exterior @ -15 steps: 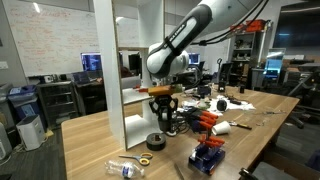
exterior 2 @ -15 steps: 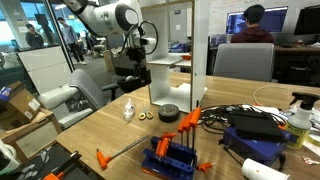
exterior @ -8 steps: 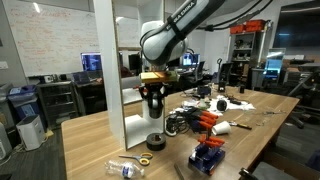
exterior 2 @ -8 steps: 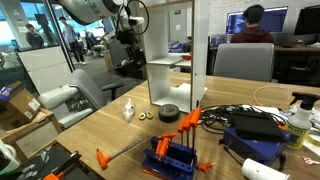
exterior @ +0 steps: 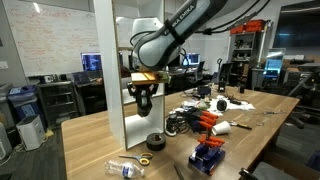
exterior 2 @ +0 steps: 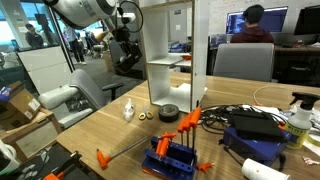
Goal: Put the black object in the middle shelf
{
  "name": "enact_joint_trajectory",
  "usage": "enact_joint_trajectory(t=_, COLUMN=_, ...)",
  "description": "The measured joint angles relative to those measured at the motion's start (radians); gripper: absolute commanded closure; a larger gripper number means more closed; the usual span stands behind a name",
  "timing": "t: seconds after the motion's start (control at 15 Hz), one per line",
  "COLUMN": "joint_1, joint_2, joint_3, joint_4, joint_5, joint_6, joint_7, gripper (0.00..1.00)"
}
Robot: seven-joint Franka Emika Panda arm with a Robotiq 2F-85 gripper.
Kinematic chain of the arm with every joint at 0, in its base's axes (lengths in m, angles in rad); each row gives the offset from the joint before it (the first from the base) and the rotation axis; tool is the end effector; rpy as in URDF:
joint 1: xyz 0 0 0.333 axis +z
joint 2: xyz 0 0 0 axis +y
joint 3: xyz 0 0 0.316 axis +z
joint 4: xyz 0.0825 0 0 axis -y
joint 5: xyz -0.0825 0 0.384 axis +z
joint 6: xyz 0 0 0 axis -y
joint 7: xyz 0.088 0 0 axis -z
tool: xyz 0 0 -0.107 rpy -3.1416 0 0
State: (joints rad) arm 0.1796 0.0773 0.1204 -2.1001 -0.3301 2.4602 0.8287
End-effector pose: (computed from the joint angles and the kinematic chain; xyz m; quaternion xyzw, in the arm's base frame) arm 0.5576 0.1718 0.4126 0.9721 -0.1483 0.1801 0.0232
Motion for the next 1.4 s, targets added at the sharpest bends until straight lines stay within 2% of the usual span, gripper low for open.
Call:
enact_joint_trajectory(t=0.27, joint_1=0.0, joint_2=0.058, joint_3=-0.013, joint_4=0.035, joint_5=-0.08, joint_6=0.047, joint_7=0.021, gripper=0.69)
enact_joint_trajectory(t=0.73, joint_1=-0.001, joint_2=0.139, joint_3=-0.091, joint_4=0.151, joint_5=-0.143, joint_6=0.092, joint_7=0.02, gripper=0.69)
enact_joint_trajectory(t=1.07, joint_1=0.005, joint_2=0.189, joint_3=-0.131, joint_4=0.225, joint_5=-0.16, joint_6=0.154, joint_7=0.049, gripper=0.69)
enact_joint_trajectory(t=1.4, joint_1=0.04, joint_2=0.27, joint_3=-0.154, joint_4=0.333, joint_5=-0.16, joint_6=0.16, joint_7=0.089, gripper=0.69)
